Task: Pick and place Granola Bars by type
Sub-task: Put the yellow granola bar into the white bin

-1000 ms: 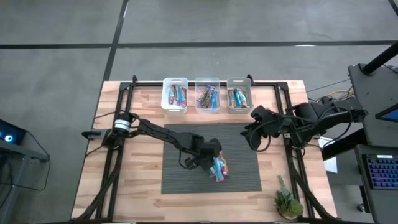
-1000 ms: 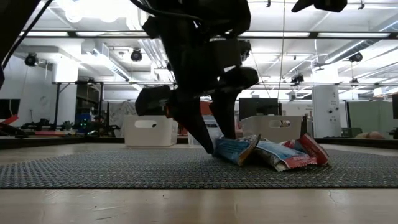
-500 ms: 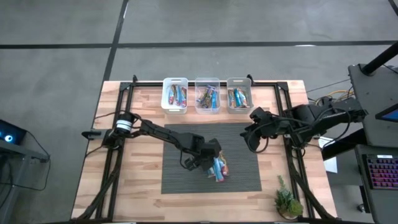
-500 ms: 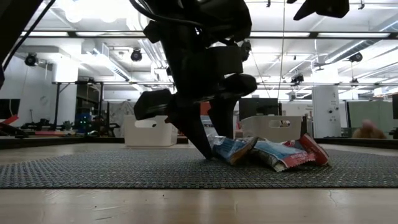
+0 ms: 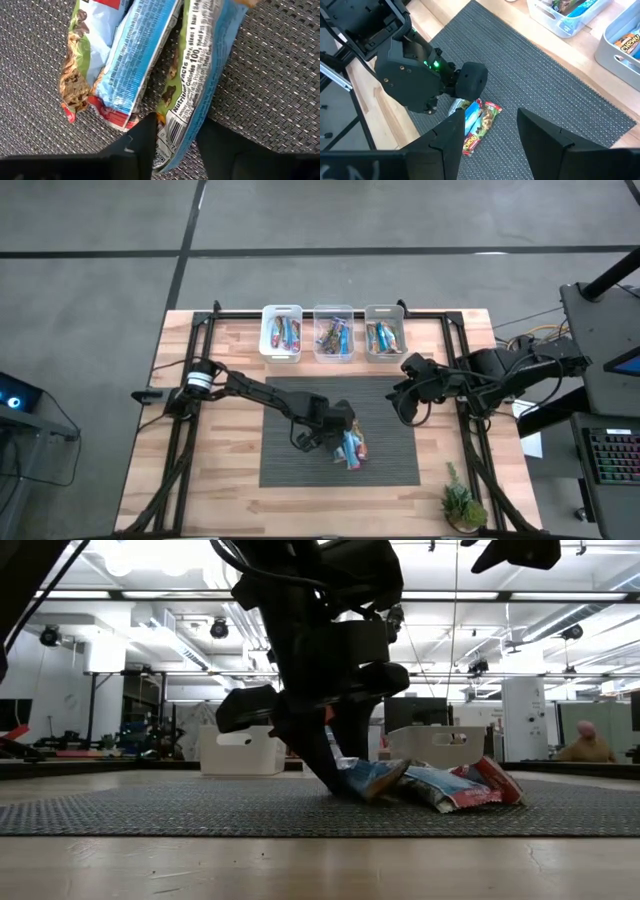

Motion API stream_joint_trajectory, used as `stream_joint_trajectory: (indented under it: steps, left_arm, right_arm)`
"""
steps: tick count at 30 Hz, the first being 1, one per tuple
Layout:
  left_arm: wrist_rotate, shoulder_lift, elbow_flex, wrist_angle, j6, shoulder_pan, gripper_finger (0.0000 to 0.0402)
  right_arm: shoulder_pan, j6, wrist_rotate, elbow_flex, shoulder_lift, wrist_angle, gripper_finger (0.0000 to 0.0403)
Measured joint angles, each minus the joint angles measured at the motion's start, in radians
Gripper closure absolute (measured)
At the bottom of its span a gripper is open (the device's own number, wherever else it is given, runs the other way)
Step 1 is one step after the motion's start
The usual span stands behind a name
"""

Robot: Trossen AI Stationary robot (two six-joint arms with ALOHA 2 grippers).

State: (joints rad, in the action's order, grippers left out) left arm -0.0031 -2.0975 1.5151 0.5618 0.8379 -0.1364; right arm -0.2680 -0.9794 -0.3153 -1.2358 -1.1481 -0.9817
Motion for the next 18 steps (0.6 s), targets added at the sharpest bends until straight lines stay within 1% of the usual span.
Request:
stream_joint_trajectory:
  steps: [10,18]
  left_arm:
    - [-0.025,0.001,0.002,0.000,0.000,0.002,0.0359]
    - [-0.040,0.002,0.063,0.022,-0.006,0.003,0.0370]
  right_arm:
    - [0.001,-0.002,-0.001,0.000,0.000,0.000,0.0232]
    - [0.001,0.000,-0.002,0.000,0.000,-0.001,0.0232]
